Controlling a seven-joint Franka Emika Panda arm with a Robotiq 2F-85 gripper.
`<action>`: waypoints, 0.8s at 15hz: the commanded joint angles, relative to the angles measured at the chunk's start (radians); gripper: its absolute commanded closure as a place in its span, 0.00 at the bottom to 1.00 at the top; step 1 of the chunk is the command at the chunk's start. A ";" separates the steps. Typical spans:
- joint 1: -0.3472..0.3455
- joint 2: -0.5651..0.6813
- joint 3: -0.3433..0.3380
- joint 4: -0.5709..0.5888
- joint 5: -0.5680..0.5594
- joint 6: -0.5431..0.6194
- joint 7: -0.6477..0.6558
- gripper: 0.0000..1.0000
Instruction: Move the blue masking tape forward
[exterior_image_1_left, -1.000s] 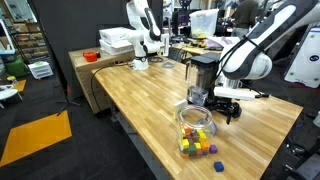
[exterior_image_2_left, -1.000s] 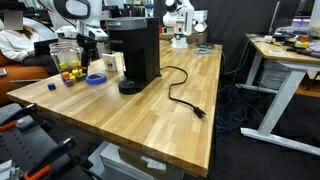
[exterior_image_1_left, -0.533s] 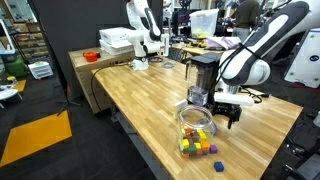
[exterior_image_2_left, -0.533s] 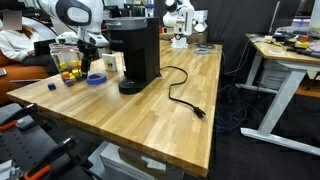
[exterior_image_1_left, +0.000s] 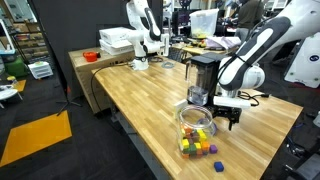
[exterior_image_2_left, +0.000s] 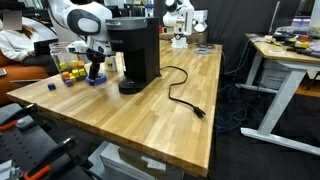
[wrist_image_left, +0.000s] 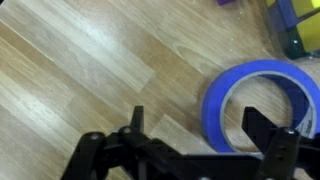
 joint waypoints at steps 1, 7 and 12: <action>0.017 0.022 -0.020 0.031 -0.017 -0.006 0.020 0.00; 0.017 0.030 -0.019 0.053 -0.017 -0.014 0.015 0.33; 0.012 0.031 -0.018 0.054 -0.012 -0.014 0.011 0.69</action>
